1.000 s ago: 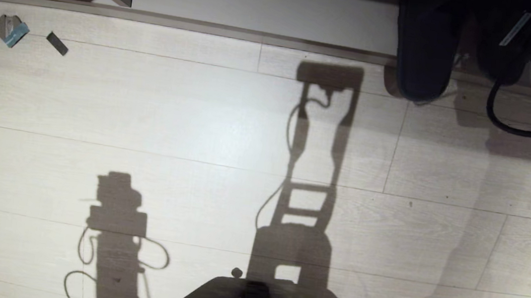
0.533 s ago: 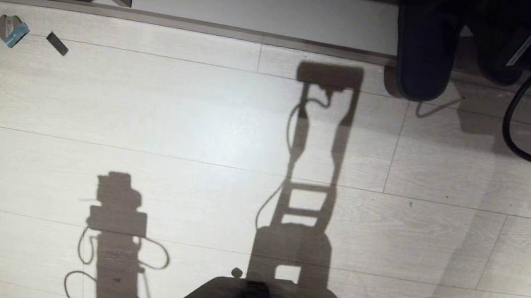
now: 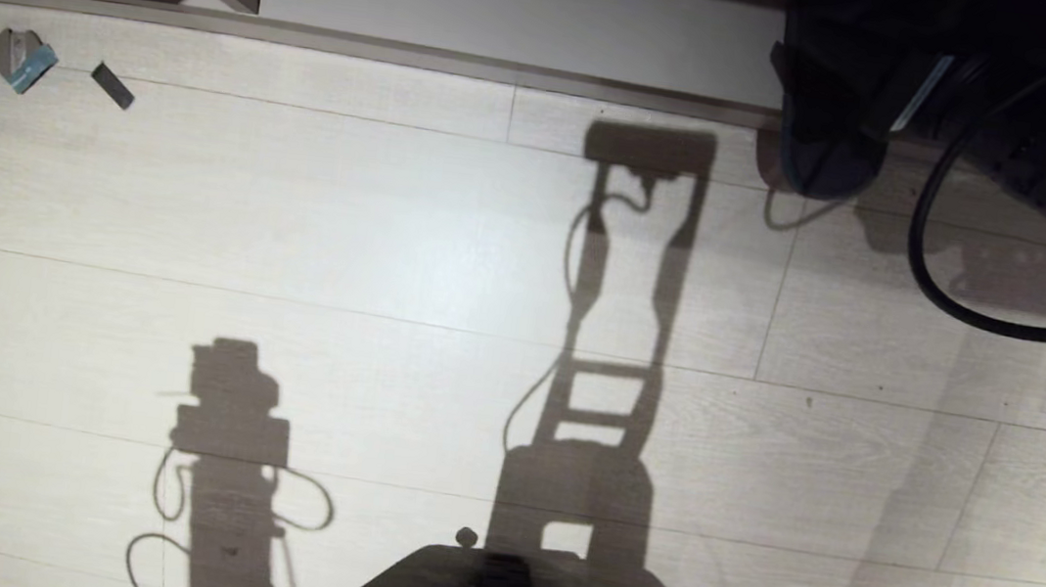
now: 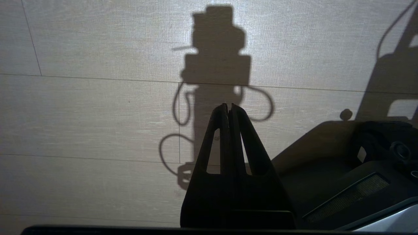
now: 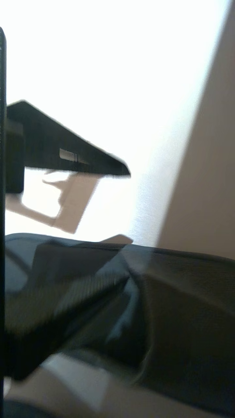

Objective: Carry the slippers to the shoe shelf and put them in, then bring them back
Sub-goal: Place the slippers into the shoe cabinet

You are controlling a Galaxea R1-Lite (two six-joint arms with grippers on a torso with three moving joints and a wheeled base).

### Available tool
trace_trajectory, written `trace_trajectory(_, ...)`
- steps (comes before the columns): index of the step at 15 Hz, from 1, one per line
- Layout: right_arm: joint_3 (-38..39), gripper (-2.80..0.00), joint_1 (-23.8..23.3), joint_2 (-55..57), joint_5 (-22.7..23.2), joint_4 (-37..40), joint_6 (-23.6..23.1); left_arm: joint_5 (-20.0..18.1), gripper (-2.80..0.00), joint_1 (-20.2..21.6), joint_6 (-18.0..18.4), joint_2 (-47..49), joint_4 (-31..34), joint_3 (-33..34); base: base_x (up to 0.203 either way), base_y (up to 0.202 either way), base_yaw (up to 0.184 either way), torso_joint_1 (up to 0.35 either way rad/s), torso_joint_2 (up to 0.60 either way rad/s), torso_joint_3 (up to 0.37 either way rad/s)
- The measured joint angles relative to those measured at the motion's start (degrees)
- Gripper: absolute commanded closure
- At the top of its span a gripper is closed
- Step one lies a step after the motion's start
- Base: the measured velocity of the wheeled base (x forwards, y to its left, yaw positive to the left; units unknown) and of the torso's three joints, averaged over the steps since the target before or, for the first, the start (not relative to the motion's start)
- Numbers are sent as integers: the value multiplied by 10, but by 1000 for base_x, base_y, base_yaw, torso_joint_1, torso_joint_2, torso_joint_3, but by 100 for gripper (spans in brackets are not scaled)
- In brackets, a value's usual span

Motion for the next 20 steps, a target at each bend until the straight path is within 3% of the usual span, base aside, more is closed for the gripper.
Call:
trace_trajectory(3,-70,0,22,50,-65,3,-13,0,0,0,0,0,0,0,0,0,0,0,0,0)
trace_trajectory(8,-176,0,28,128,-129,-5,-17,0,0,0,0,0,0,0,0,0,0,0,0,0)
trace_trajectory(14,-214,0,18,153,-138,0,-20,0,0,0,0,0,0,0,0,0,0,0,0,0)
trace_trajectory(20,-224,0,-17,155,-117,1,-31,0,0,0,0,0,0,0,0,0,0,0,0,0)
